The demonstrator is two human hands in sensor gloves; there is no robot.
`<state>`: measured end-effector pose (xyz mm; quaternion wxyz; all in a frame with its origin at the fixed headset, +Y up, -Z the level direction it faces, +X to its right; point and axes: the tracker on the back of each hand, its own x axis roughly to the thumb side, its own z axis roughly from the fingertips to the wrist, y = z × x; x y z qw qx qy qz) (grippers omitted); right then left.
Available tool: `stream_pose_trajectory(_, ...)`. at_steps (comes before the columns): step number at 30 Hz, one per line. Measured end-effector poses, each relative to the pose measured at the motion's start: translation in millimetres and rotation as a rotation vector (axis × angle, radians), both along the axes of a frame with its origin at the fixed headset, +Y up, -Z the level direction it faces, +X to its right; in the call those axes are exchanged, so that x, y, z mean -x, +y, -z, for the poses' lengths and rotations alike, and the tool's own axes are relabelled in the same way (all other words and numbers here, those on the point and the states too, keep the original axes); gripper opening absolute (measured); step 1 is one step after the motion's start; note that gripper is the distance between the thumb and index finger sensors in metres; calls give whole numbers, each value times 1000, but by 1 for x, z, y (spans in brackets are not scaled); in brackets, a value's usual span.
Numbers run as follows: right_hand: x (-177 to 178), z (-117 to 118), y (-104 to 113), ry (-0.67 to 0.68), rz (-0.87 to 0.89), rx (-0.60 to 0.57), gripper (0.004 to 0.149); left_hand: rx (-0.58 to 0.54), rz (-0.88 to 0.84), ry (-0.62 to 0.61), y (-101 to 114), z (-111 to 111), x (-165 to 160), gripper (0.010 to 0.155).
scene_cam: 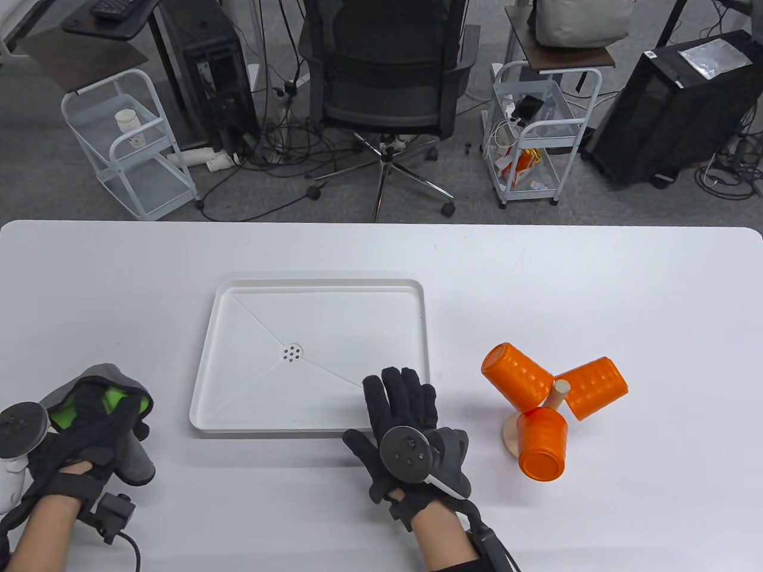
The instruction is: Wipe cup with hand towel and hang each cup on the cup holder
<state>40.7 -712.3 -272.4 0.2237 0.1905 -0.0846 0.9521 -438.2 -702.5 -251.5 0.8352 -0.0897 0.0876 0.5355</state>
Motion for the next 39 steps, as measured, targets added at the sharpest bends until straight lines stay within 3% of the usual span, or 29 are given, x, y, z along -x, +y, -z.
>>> stream_pose_trajectory(6, -6, -1, 3, -6, 65, 3, 82, 100, -61, 66, -7, -1, 18, 83)
stream_pose_trajectory(19, -9, -3, 4, -5, 120, 17, 82, 321, -5, 50, -13, -8, 39, 83)
stream_pose_trajectory(25, -9, -2, 4, -9, 123, 18, 82, 297, -24, 92, -9, -11, 48, 89)
stream_pose_trajectory(32, -10, -2, 2, -14, 123, 34, 82, 319, 179, 188, 11, -16, 53, 90)
stream_pose_trajectory(39, -9, -2, 1, -10, 124, 42, 82, 295, 570, 198, 44, -18, 45, 79)
